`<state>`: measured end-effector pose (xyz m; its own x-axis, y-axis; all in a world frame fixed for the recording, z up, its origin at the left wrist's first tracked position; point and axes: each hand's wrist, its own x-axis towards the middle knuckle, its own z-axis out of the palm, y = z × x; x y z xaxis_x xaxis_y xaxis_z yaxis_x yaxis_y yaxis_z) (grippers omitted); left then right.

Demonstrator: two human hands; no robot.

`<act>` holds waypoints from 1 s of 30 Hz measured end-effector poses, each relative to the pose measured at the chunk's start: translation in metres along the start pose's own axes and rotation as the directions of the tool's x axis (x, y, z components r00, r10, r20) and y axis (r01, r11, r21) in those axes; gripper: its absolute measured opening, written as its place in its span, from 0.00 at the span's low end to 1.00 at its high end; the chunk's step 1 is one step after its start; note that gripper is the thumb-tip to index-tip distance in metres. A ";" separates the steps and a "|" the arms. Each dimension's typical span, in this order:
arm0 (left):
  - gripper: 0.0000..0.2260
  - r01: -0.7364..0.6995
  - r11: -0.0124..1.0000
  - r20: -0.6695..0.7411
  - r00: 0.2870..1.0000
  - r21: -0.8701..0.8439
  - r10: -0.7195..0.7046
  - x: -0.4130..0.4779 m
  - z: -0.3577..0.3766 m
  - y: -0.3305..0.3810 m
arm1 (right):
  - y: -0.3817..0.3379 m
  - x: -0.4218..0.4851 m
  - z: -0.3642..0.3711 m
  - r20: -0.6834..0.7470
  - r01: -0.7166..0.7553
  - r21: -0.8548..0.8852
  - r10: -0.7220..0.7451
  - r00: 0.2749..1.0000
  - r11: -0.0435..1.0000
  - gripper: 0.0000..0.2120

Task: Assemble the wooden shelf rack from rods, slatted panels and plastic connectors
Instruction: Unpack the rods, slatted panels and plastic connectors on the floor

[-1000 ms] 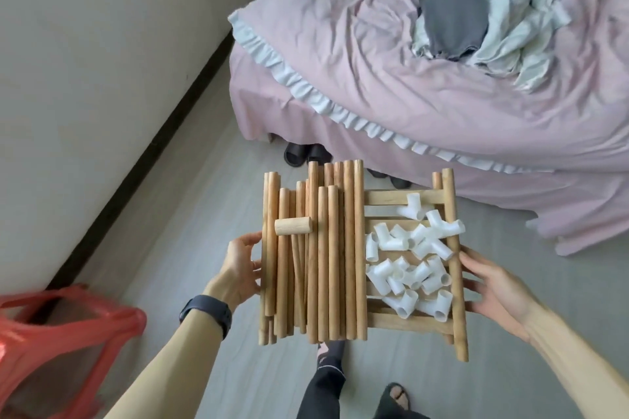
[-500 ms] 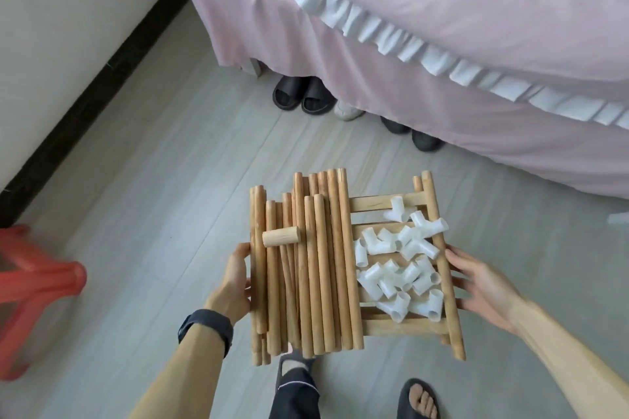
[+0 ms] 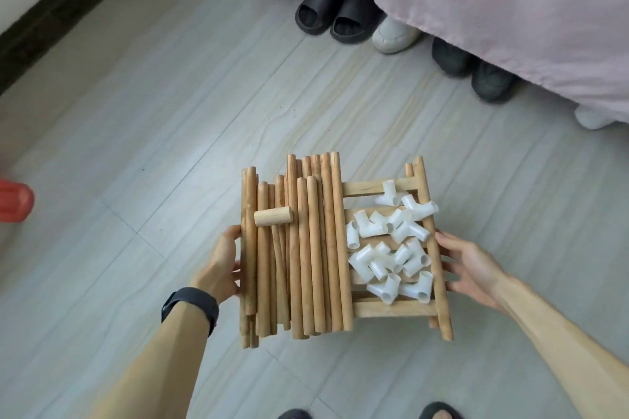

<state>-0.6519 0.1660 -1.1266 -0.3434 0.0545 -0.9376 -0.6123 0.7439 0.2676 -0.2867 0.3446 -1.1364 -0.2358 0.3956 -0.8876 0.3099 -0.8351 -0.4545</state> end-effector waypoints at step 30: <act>0.27 -0.405 0.784 0.032 0.896 0.470 0.443 0.051 -0.017 -0.095 | 0.067 0.076 0.039 -0.240 0.165 -0.584 -0.363 0.900 0.795 0.18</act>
<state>-0.6234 0.0874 -1.1962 -0.5562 0.4001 -0.7284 -0.0066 0.8743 0.4853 -0.3200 0.3039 -1.2310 -0.1035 0.7514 -0.6517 0.7455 -0.3752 -0.5509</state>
